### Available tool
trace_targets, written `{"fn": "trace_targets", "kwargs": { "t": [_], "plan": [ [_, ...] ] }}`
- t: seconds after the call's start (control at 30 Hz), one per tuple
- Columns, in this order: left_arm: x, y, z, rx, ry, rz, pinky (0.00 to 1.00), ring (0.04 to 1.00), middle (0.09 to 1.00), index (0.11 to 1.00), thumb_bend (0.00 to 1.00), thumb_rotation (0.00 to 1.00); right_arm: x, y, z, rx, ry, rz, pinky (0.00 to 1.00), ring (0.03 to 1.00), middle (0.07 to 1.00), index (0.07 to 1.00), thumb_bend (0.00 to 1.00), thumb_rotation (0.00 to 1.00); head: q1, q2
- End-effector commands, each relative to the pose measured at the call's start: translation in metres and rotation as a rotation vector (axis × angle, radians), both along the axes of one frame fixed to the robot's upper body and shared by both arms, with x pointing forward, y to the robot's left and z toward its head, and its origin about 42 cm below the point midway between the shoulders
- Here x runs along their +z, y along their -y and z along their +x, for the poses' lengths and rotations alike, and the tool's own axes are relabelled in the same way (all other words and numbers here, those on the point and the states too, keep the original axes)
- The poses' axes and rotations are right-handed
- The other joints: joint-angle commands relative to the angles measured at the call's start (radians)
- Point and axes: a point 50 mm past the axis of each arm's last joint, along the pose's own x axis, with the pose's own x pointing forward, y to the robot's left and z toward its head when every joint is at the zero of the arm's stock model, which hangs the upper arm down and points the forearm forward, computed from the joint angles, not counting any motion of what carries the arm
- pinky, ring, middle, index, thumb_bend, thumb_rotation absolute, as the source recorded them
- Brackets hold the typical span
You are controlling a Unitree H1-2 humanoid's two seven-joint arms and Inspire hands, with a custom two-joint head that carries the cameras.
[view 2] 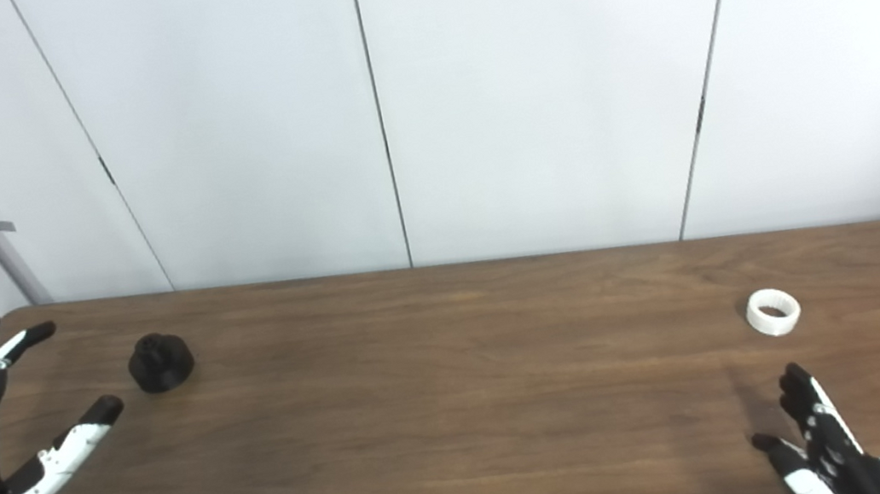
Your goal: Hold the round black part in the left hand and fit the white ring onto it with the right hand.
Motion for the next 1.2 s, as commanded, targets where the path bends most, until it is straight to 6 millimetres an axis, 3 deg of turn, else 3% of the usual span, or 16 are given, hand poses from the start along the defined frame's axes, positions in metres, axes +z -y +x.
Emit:
{"fn": "trace_targets", "kwargs": {
  "t": [0.0, 0.13, 0.3, 0.4, 0.67, 0.87, 0.97, 1.17],
  "plan": [
    [0.022, -0.008, 0.008, 0.040, 0.046, 0.087, 1.00, 1.000, 1.000, 0.829, 0.97, 0.48, 0.002, -0.001, 0.003, 0.004, -0.005, 0.007, 0.95, 1.000, 1.000, 1.000, 0.53, 0.67, 0.007, 0.000],
    [0.030, -0.017, 0.014, 0.124, -0.018, 0.215, 1.00, 1.000, 1.000, 0.824, 0.99, 0.44, 0.002, 0.002, 0.004, 0.014, -0.007, 0.004, 0.96, 1.000, 1.000, 1.000, 0.45, 0.66, 0.034, -0.006],
    [0.035, -0.023, 0.029, 0.131, -0.096, 0.231, 1.00, 1.000, 1.000, 0.790, 1.00, 0.38, 0.000, 0.006, 0.006, 0.012, -0.007, 0.009, 0.98, 1.000, 1.000, 1.000, 0.41, 0.64, 0.073, -0.013],
    [0.036, -0.028, 0.038, 0.102, -0.174, 0.209, 1.00, 1.000, 1.000, 0.784, 1.00, 0.40, -0.002, 0.010, 0.007, 0.014, -0.006, 0.008, 0.97, 1.000, 1.000, 1.000, 0.46, 0.67, 0.108, -0.018],
    [0.028, -0.030, 0.049, 0.047, -0.316, 0.166, 1.00, 1.000, 1.000, 0.861, 1.00, 0.46, -0.006, 0.023, 0.011, 0.037, 0.012, 0.025, 1.00, 1.000, 1.000, 1.000, 0.47, 0.70, 0.186, -0.028],
    [0.019, -0.023, 0.053, 0.051, -0.376, 0.145, 1.00, 1.000, 1.000, 0.905, 1.00, 0.51, -0.005, 0.031, 0.015, 0.029, 0.025, 0.000, 0.97, 1.000, 1.000, 1.000, 0.62, 0.74, 0.254, -0.040],
    [0.015, -0.021, 0.056, 0.050, -0.389, 0.137, 1.00, 1.000, 1.000, 0.905, 1.00, 0.52, -0.004, 0.034, 0.015, 0.013, 0.021, -0.046, 0.89, 0.997, 1.000, 1.000, 0.60, 0.76, 0.281, -0.045],
    [0.010, -0.013, 0.063, 0.056, -0.430, 0.133, 1.00, 1.000, 1.000, 0.907, 1.00, 0.53, -0.003, 0.042, 0.018, 0.002, 0.010, -0.040, 0.90, 1.000, 1.000, 1.000, 0.57, 0.75, 0.333, -0.053]
  ]
}}
